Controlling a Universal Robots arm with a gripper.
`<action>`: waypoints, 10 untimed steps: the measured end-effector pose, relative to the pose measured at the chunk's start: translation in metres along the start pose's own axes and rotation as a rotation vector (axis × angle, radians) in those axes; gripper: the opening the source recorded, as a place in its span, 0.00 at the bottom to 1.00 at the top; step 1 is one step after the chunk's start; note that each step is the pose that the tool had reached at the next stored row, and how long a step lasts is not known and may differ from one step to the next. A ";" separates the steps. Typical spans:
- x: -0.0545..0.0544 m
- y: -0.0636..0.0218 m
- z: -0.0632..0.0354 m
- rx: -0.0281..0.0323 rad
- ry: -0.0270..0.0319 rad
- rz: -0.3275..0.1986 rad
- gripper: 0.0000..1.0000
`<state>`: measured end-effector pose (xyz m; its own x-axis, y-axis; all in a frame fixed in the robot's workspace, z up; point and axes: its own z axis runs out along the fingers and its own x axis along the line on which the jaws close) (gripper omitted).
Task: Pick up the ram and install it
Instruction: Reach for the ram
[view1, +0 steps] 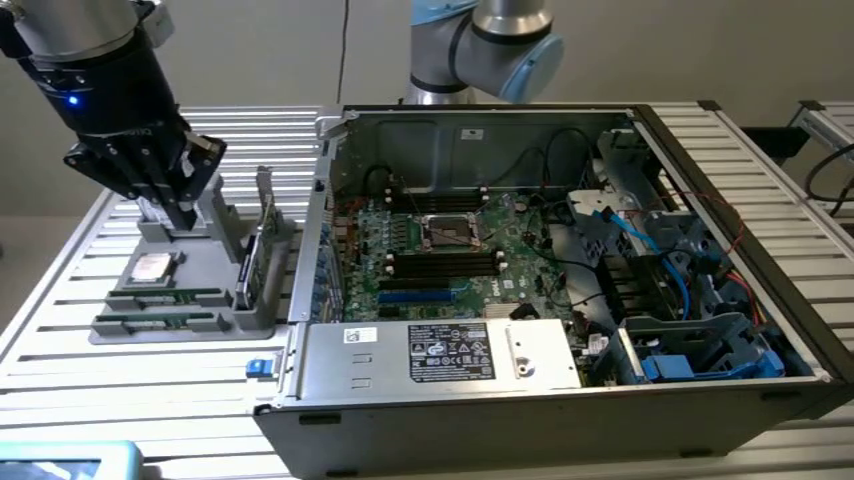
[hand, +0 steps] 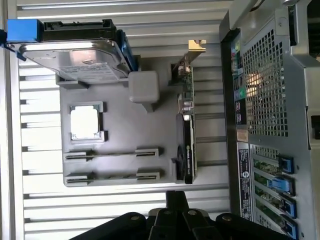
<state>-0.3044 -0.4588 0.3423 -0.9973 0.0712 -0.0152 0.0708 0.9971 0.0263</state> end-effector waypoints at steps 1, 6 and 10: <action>0.004 -0.0004 0.0013 0.0003 0.0000 0.000 0.11; 0.027 -0.0024 0.0091 0.0015 0.0001 0.000 0.11; 0.043 -0.0034 0.0145 0.0057 -0.0002 0.000 0.11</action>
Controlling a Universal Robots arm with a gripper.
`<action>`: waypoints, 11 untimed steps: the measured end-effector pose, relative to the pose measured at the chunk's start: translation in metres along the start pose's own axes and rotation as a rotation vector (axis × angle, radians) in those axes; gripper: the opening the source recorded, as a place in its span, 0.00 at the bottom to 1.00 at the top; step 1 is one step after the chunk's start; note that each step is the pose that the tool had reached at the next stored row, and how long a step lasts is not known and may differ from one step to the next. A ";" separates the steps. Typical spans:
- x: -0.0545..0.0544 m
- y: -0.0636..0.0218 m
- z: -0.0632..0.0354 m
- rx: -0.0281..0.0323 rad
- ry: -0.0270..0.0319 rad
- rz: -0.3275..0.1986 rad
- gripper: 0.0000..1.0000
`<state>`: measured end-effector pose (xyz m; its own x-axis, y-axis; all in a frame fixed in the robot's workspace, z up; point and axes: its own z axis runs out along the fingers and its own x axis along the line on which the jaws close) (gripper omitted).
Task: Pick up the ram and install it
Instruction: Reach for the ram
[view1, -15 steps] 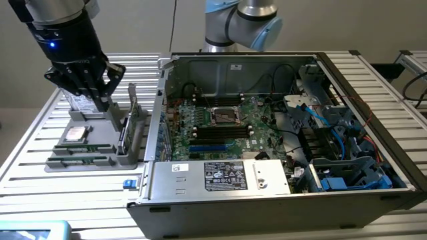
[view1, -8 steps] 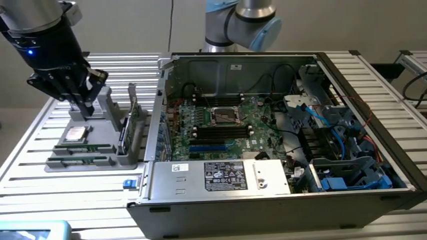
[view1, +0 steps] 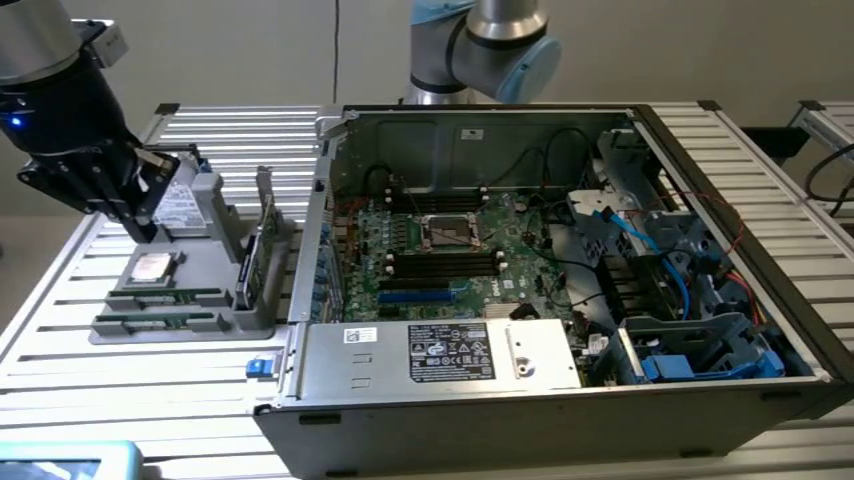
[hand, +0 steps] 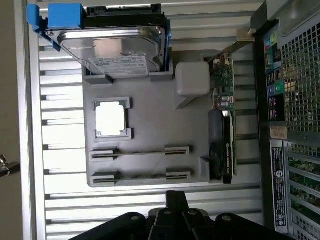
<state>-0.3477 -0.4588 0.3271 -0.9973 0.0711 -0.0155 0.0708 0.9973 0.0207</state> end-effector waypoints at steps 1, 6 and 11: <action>0.002 0.0010 0.0017 0.0013 -0.0002 0.000 0.11; 0.011 0.0055 0.0067 0.0034 -0.0002 -0.008 0.11; 0.028 0.0042 0.0095 0.0033 -0.0001 -0.013 0.11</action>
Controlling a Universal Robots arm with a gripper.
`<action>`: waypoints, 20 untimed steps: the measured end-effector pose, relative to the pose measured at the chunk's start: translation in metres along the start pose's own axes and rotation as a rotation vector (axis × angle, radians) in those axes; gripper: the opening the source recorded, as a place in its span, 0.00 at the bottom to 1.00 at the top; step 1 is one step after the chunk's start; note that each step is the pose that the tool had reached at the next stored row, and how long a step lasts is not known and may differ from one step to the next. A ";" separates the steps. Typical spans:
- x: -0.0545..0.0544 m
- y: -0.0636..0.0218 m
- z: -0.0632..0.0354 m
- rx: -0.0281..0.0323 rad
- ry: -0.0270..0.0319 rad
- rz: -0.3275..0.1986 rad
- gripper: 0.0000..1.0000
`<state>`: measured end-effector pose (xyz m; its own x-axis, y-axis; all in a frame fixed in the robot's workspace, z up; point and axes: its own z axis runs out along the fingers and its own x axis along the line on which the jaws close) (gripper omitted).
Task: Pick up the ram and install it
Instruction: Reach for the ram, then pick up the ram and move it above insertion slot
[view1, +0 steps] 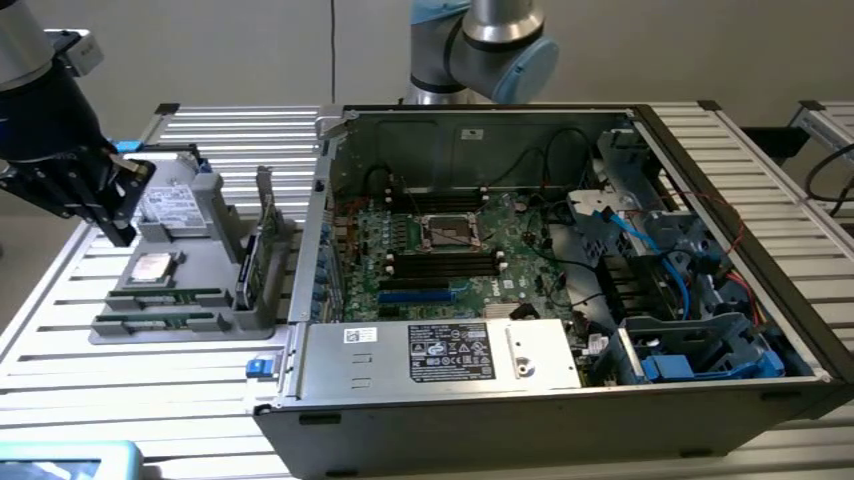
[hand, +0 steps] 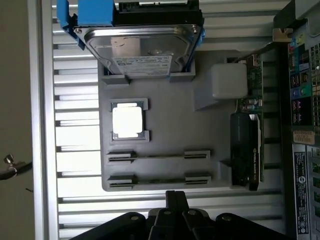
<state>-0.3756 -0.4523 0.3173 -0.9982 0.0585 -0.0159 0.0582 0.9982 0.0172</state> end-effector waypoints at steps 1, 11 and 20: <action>0.003 -0.0002 0.0004 0.0000 0.0001 -0.001 0.11; 0.006 0.0001 0.0012 -0.0001 0.0002 -0.006 0.11; 0.006 0.0003 0.0012 -0.0015 0.0018 -0.101 0.11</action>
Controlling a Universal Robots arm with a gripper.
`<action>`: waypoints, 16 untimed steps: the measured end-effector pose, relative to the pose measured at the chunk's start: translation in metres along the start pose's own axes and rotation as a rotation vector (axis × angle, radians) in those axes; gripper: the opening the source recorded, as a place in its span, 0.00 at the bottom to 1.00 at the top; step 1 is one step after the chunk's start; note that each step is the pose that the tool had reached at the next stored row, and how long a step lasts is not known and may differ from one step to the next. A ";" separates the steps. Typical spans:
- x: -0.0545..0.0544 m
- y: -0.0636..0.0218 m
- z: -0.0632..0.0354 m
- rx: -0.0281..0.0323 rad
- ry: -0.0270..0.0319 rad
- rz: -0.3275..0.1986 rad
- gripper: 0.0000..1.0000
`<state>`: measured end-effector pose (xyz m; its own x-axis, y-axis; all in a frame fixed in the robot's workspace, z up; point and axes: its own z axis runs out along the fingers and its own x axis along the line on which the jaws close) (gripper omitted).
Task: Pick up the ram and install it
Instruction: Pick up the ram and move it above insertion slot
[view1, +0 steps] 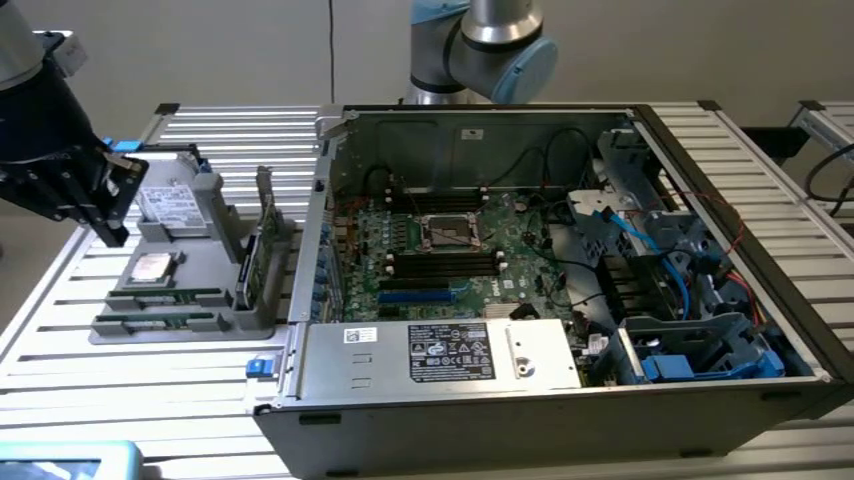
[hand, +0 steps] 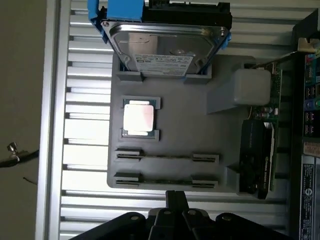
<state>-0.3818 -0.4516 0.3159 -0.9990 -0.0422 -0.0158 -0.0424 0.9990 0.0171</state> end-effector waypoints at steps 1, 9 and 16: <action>0.000 0.0000 0.0000 -0.0003 0.0003 -0.019 0.11; 0.000 0.0000 0.0000 -0.0026 0.0028 -0.163 0.11; 0.000 0.0000 0.0004 -0.0046 0.0051 -0.292 0.11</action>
<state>-0.3818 -0.4516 0.3155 -0.9446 -0.3280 -0.0158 -0.3282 0.9445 0.0171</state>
